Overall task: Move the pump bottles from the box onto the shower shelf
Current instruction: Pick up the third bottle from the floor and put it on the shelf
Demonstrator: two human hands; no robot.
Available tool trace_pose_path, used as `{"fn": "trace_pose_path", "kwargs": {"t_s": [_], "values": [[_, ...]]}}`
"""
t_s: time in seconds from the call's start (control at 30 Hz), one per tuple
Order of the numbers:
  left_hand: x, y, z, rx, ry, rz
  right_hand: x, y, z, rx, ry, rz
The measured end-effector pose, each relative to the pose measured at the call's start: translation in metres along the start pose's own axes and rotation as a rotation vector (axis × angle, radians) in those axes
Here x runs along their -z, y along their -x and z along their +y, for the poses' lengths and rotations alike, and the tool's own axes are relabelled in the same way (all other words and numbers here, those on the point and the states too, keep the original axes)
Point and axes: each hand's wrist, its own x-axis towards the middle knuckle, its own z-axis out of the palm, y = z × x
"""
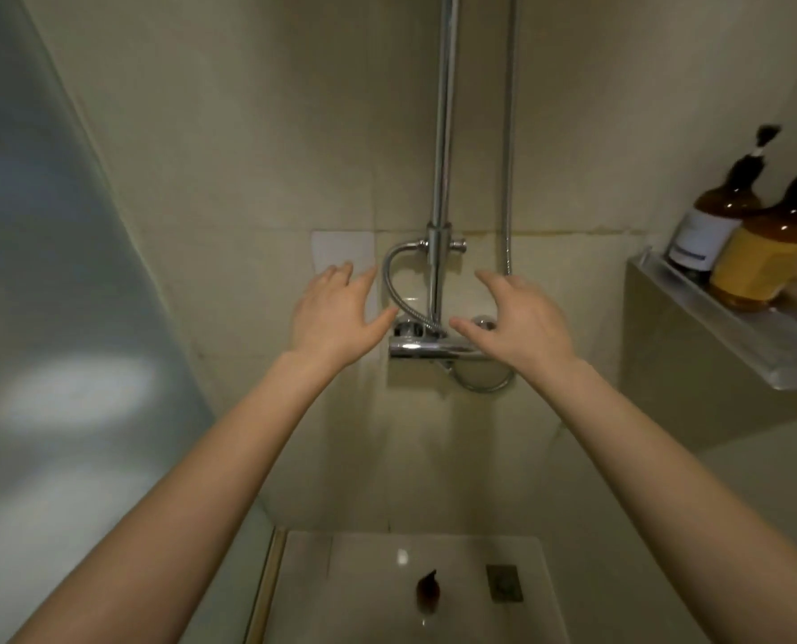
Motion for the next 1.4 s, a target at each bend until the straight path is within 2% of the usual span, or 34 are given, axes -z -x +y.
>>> {"fn": "trace_pose_path", "kwargs": {"t_s": [0.3,0.47,0.73,1.13,1.4], "values": [[-0.148,0.07,-0.026,0.069,0.065,-0.153,-0.14,0.072,0.038,-0.074,-0.057,-0.177],[-0.27,0.116,-0.04,0.104,0.125,-0.241,-0.253,0.126,0.081,-0.128,-0.062,-0.287],[-0.491,0.189,-0.074,0.138,0.087,-0.352,-0.458,0.21,0.163,-0.219,-0.027,-0.437],[-0.77,0.311,-0.113,0.077,0.027,-0.408,-0.728,0.355,0.249,-0.231,-0.026,-0.525],[-0.883,0.356,-0.135,0.094,-0.004,-0.436,-0.843,0.407,0.28,-0.227,-0.005,-0.529]]}}
